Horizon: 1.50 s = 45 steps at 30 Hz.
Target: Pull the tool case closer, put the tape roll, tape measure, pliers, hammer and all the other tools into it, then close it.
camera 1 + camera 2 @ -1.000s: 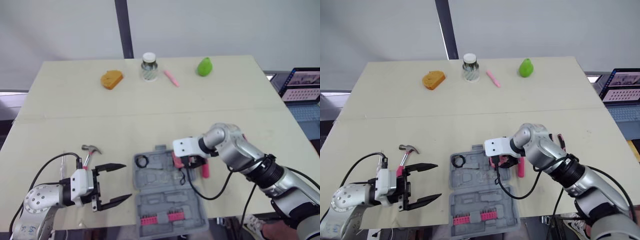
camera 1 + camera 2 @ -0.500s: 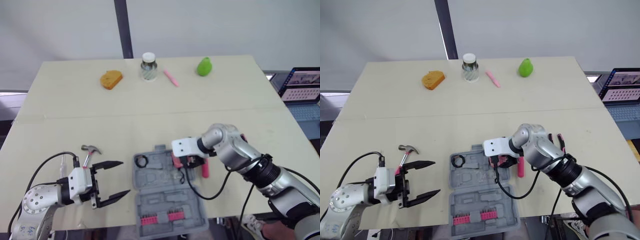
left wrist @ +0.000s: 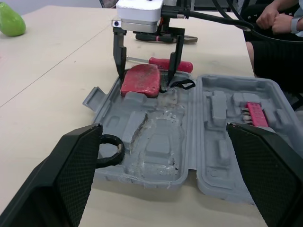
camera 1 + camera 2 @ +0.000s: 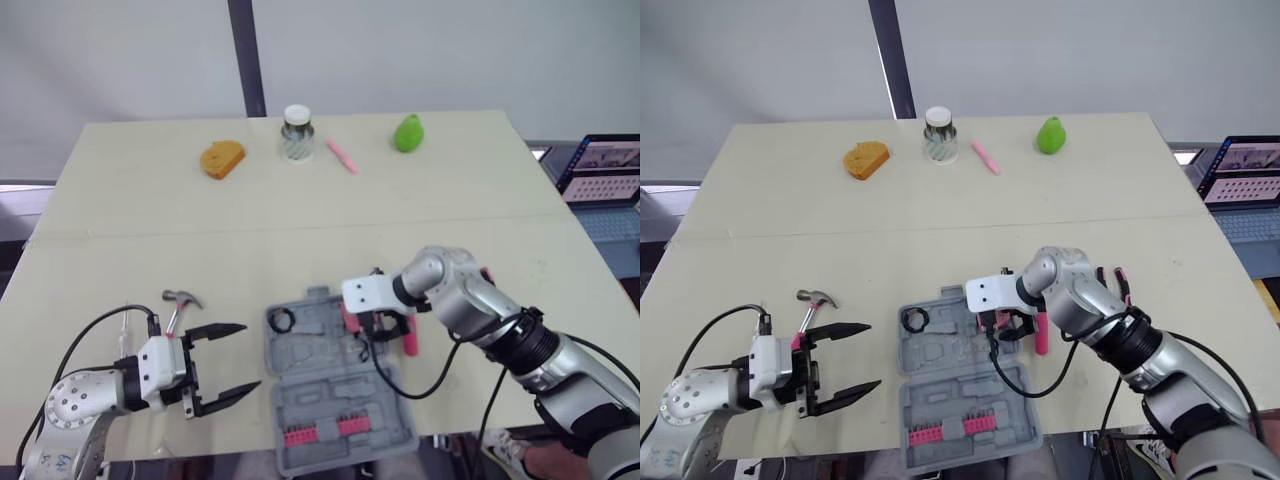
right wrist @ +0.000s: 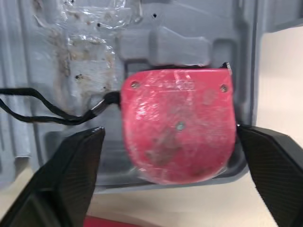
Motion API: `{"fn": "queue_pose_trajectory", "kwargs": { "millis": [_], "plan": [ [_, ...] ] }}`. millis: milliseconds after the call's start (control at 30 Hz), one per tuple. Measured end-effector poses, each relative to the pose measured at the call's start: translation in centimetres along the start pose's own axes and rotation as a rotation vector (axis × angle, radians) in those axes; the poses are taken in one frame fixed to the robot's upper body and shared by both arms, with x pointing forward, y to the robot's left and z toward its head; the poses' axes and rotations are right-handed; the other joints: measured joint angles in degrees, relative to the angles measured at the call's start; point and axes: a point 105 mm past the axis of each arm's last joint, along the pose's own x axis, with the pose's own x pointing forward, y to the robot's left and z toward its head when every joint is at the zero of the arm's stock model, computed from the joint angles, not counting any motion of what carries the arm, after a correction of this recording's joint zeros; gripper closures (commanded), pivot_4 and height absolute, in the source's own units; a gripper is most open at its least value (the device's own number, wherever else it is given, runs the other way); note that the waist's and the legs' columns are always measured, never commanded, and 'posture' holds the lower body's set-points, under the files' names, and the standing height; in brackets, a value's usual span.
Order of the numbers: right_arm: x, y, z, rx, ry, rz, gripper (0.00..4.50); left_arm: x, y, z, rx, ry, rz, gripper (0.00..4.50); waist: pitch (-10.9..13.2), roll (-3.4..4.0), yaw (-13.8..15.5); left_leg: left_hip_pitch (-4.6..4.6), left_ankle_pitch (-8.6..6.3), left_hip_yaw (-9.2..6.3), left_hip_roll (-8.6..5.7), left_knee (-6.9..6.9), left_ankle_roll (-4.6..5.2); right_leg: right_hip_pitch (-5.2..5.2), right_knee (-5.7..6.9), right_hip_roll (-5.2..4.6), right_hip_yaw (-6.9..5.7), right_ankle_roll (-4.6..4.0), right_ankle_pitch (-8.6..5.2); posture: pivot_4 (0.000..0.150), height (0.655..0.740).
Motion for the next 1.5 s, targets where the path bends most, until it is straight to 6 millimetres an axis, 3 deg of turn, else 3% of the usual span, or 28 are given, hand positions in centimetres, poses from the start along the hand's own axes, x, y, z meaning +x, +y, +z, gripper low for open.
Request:
{"fn": "queue_pose_trajectory", "kwargs": {
  "millis": [200, 433, 533, 600, 933, 1067, 1500],
  "plan": [
    [-1.8, -0.9, 0.6, -0.018, -0.011, -0.056, 0.06, 0.2, -0.2, -0.1, -0.006, -0.005, -0.006, 0.00, 0.0, 0.00, 0.0, -0.10, 0.00, 0.01, -0.02, 0.01, 0.00, -0.14, 0.10, -0.03, 0.03, 0.00, 0.00, 0.150, 0.6950],
    [-4.2, -0.4, 0.0, 0.072, -0.108, -0.083, 0.06, 0.4, -0.4, -0.1, -0.010, -0.009, -0.013, 0.00, 0.0, -0.01, 0.1, -0.24, 0.00, 0.02, -0.02, 0.02, 0.00, -0.27, 0.13, -0.04, 0.03, 0.00, 0.00, 0.150, 0.6950],
    [-4.3, 0.0, -0.2, 0.143, -0.197, -0.080, 0.81, 0.5, -0.3, -0.1, -0.008, -0.011, -0.014, 0.00, 0.0, -0.01, 0.0, -0.25, 0.00, 0.03, -0.01, 0.02, 0.00, -0.27, 0.13, -0.02, 0.03, 0.00, 0.00, 0.150, 0.6950],
    [-4.2, 0.0, -0.5, 0.195, -0.258, -0.092, 1.69, 0.5, -0.3, 0.0, -0.007, -0.011, -0.015, 0.00, 0.0, -0.01, 0.0, -0.24, 0.00, 0.03, -0.01, 0.02, 0.00, -0.27, 0.13, -0.02, 0.03, 0.00, 0.00, 0.150, 0.6950],
    [-4.4, -0.3, -0.8, 0.334, -0.472, -0.154, 1.69, 0.6, -0.1, 0.2, 0.006, -0.015, -0.019, 0.00, 0.0, -0.01, 0.2, -0.25, 0.01, 0.03, -0.02, 0.03, 0.01, -0.26, 0.15, -0.02, 0.03, 0.00, 0.00, 0.150, 0.6950],
    [-3.7, -0.1, -1.4, 0.402, -0.551, -0.160, 2.90, 0.5, 0.0, 0.2, 0.010, -0.007, -0.024, 0.00, 0.0, -0.01, 0.1, -0.25, 0.01, 0.05, -0.02, 0.03, 0.01, -0.27, 0.15, -0.01, 0.04, 0.00, 0.00, 0.150, 0.6950],
    [-2.4, 1.0, -3.0, 0.460, -0.635, -0.167, 2.90, 0.1, 0.1, 0.2, 0.008, 0.020, -0.030, 0.00, 0.0, -0.01, 0.1, -0.23, 0.01, 0.08, -0.02, 0.03, 0.01, -0.28, 0.17, 0.00, 0.06, 0.00, 0.00, 0.150, 0.6950]
  ]
}}
